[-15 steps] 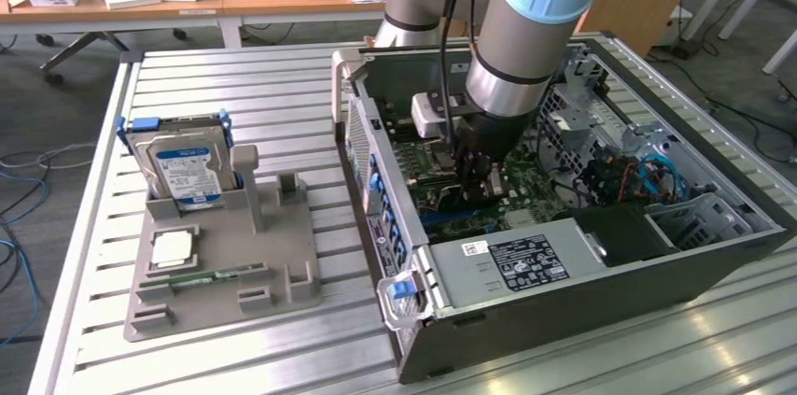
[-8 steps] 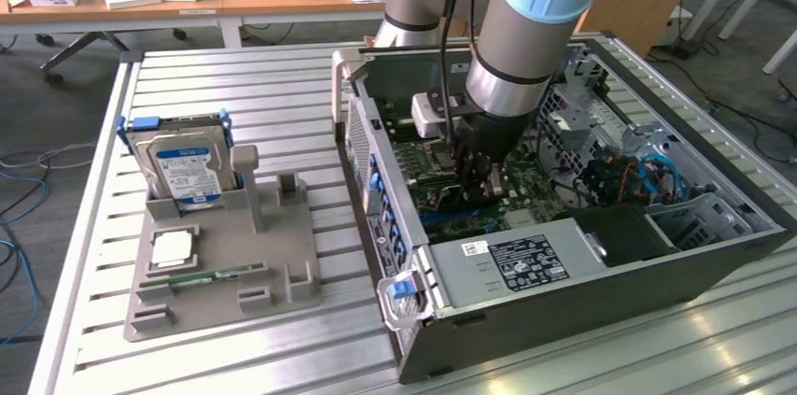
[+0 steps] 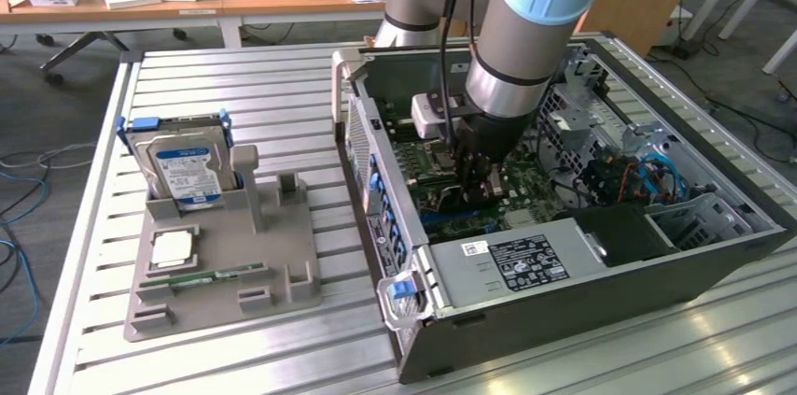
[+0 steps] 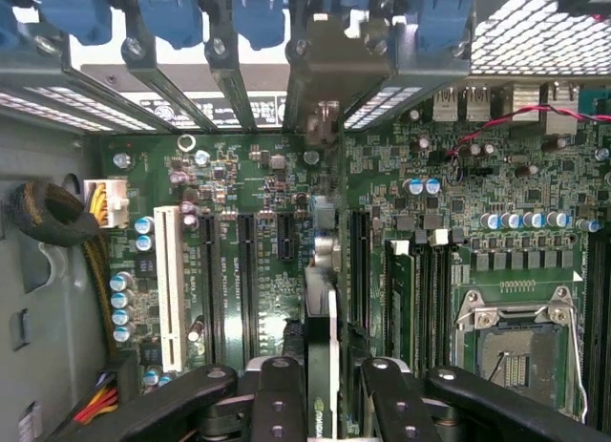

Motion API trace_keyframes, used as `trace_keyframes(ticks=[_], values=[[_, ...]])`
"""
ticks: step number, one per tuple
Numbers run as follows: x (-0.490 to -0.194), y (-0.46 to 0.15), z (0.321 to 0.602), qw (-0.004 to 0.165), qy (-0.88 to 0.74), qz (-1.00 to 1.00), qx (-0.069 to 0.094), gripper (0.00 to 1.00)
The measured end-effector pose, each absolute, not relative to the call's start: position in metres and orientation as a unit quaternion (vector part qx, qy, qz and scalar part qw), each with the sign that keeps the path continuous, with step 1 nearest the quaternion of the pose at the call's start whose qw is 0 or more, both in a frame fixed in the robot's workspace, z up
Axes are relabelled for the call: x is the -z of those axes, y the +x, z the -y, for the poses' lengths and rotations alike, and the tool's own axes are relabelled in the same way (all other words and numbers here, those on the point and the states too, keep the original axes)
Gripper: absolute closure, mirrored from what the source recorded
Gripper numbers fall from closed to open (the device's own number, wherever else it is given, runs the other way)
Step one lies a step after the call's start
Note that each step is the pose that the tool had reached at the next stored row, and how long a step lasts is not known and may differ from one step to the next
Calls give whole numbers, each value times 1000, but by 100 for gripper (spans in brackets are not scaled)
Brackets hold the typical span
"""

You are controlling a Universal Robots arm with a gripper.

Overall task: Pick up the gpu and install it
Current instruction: 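Insert the gpu into the slot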

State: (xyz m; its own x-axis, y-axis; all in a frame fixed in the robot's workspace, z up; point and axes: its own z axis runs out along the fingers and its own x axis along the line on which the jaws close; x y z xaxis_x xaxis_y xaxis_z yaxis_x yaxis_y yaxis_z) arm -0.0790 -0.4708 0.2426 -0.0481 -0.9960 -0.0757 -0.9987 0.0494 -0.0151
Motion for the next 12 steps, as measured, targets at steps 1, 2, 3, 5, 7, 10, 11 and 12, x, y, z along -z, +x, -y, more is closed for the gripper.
trace_keyframes(ticks=[1,2,3,5,7,10,11,12], values=[[-243,-79,471,33,-689,-724,-21,73],[-243,-79,471,32,-689,-724,-21,66],[-243,-79,471,32,-689,-724,-20,66],[-243,-79,471,32,-689,-724,-20,66],[-243,-79,471,32,-689,-724,-20,66],[-243,-80,471,32,-688,-724,-20,66],[-243,-80,471,32,-688,-725,-20,66],[-243,-81,471,33,-688,-725,-20,66]])
